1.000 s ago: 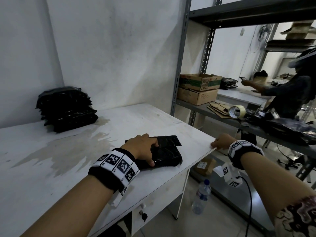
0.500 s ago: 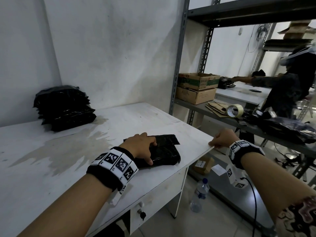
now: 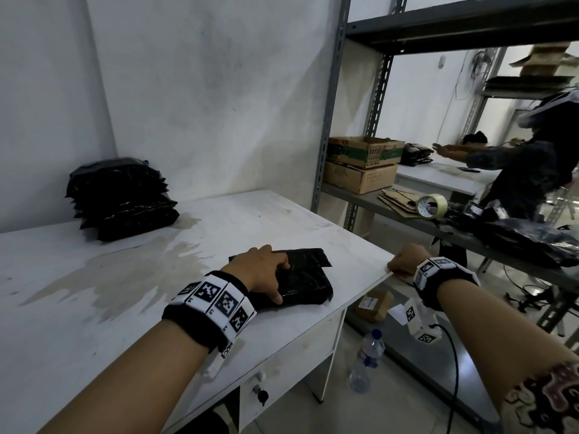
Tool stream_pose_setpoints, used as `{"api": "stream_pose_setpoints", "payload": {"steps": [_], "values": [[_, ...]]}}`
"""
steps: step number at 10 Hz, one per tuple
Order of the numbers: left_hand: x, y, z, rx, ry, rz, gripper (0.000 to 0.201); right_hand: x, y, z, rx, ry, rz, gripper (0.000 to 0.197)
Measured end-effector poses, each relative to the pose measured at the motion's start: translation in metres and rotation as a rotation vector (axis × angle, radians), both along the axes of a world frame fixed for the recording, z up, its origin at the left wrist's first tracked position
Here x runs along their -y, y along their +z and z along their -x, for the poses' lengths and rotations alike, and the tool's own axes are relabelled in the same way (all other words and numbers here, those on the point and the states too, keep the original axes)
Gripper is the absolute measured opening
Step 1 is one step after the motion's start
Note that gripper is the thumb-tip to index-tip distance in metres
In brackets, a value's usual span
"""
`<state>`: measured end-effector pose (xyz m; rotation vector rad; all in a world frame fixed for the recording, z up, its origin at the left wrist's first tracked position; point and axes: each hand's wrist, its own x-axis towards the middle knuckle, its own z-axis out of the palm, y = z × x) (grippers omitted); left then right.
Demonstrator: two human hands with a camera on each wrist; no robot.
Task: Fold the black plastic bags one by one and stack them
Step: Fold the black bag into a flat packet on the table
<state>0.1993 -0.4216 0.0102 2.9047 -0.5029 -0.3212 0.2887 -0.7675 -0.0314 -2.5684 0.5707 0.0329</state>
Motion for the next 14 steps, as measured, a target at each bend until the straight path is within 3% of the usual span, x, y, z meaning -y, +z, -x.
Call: {"api": "stream_pose_setpoints", "payload": {"steps": [1,6,9,14], "values": [[0.0,0.0,-0.001,0.0,-0.002,0.0,0.07,0.008,0.001,-0.002,0.071,0.01,-0.012,0.021],[0.001,0.0,0.0,0.006,-0.004,-0.008,0.07,0.004,0.0,-0.006,0.064,0.081,0.094,0.022],[0.001,0.001,-0.001,-0.002,-0.003,-0.011,0.07,-0.009,0.003,-0.003,-0.055,0.08,0.184,0.041],[0.001,0.001,-0.001,-0.008,0.001,-0.009,0.069,-0.004,0.005,-0.004,-0.037,0.033,-0.031,0.019]]}}
